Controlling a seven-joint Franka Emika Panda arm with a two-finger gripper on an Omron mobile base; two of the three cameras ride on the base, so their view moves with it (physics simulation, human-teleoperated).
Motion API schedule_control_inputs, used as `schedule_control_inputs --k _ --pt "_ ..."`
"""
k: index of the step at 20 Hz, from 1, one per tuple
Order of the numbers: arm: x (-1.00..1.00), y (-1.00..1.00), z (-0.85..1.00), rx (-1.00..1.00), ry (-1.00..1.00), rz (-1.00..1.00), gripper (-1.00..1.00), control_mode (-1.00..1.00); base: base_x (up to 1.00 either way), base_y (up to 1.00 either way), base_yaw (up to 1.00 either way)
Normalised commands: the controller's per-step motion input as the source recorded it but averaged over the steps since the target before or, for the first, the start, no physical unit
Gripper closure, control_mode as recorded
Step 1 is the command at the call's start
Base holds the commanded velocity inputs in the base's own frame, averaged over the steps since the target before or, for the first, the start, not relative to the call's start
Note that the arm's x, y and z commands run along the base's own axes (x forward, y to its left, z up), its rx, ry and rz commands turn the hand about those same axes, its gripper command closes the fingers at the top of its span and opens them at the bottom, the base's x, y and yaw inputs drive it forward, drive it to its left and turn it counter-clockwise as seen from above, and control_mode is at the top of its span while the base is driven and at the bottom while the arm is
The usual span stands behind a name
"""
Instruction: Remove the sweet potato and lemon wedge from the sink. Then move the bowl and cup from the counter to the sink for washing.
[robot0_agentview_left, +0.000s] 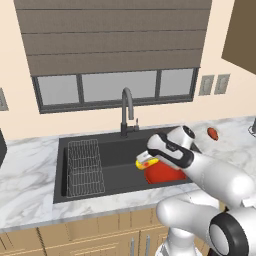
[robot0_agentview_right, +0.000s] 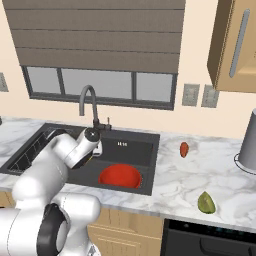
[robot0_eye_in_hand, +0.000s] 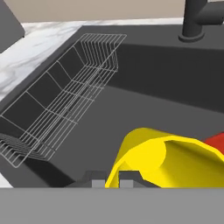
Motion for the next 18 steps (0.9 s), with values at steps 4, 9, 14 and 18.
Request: schedule_control_inputs --k 4,9,14,18 --pt "0.11 0.13 -0.18 0.00 0.00 0.00 1.00 -1.00 0.00 0.00 0.00" --pt "0.13 0.16 -0.18 0.00 0.00 0.00 1.00 -1.00 0.00 0.00 0.00" --pt "0.03 0.15 -0.22 -0.02 0.00 0.00 1.00 -1.00 0.00 0.00 0.00" --pt "0.09 0.16 -0.18 -0.02 0.00 0.00 1.00 -1.00 0.00 0.00 0.00"
